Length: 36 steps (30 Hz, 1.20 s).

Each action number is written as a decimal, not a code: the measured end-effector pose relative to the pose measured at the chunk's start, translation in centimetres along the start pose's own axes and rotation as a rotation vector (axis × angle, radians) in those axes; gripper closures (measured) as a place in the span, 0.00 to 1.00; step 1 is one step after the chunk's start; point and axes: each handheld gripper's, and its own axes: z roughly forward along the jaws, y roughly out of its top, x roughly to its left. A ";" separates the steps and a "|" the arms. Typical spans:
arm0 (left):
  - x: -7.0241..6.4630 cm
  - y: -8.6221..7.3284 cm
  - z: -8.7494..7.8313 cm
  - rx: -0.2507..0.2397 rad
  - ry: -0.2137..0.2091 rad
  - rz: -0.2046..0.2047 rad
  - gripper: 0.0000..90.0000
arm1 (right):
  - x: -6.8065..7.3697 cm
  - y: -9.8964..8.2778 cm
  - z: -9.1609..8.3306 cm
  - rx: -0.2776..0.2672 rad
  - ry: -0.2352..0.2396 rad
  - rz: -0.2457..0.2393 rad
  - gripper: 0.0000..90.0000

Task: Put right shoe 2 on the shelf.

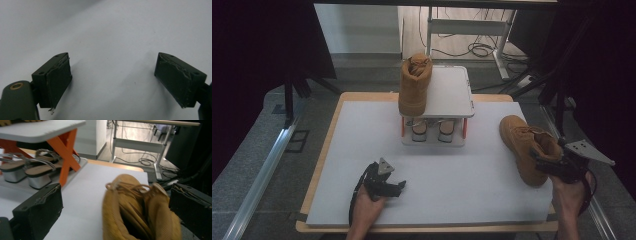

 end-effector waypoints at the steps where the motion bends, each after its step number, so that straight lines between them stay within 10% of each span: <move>1: 0.0 0.0 0.0 0.000 0.000 0.000 0.15 | 0.0 0.0 0.0 0.000 0.000 0.000 0.00; 36: 0.0 0.0 0.0 0.002 -0.004 -0.003 0.15 | -2.5 -5.4 4.4 0.025 -0.043 0.102 0.00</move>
